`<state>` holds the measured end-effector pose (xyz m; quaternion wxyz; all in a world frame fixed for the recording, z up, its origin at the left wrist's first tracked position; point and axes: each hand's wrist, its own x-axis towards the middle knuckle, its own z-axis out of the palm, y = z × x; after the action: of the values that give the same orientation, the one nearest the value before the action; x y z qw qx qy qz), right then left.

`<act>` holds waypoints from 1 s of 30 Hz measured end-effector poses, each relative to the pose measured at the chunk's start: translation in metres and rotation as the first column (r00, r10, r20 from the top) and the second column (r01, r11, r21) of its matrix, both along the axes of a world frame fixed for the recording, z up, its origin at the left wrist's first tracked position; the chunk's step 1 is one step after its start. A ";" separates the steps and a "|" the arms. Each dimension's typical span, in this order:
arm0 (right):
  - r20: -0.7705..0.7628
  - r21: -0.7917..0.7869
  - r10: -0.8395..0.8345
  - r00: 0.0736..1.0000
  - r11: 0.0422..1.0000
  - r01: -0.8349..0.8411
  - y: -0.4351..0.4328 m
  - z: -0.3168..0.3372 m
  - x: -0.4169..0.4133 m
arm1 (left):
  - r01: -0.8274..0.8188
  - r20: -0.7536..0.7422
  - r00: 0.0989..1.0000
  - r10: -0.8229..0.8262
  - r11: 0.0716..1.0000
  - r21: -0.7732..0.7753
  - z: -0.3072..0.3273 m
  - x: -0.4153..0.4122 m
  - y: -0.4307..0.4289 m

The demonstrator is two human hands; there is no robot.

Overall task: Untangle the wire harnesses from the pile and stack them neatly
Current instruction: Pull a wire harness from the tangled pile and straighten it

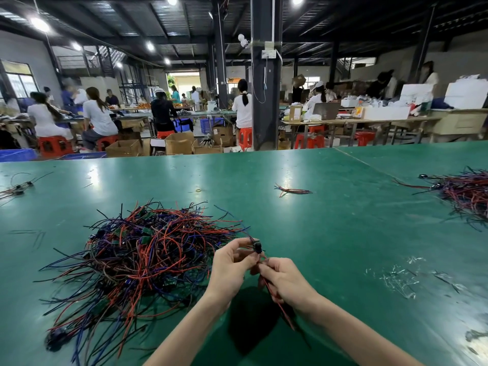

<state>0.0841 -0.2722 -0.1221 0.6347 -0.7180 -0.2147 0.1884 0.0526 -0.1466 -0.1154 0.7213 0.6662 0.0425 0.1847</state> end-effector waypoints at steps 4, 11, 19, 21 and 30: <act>-0.027 -0.020 0.071 0.997 0.997 -0.072 0.002 -0.001 -0.004 | -0.081 0.077 0.993 0.089 0.992 -0.098 0.011 0.000 0.010; -0.050 -0.008 0.127 0.991 0.992 -0.128 0.002 0.003 -0.006 | -0.104 0.101 0.986 0.134 0.961 -0.258 0.025 -0.001 0.024; 0.247 -0.233 0.270 0.931 0.949 -0.213 -0.001 0.007 -0.024 | -0.180 0.090 0.971 0.223 0.923 -0.341 0.025 0.000 0.034; 0.428 -0.236 0.256 0.867 0.957 -0.167 0.000 0.006 -0.030 | -0.195 0.085 0.969 0.231 0.933 -0.302 0.022 0.001 0.035; 0.455 -0.168 0.259 0.852 0.965 -0.203 -0.001 0.006 -0.035 | -0.209 0.040 0.974 0.224 0.951 -0.226 0.009 0.008 0.030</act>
<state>0.0491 -0.2734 -0.1158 0.4937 -0.7462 -0.4365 0.0943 0.0604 -0.1165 -0.1069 0.7671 0.5670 0.1119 0.2785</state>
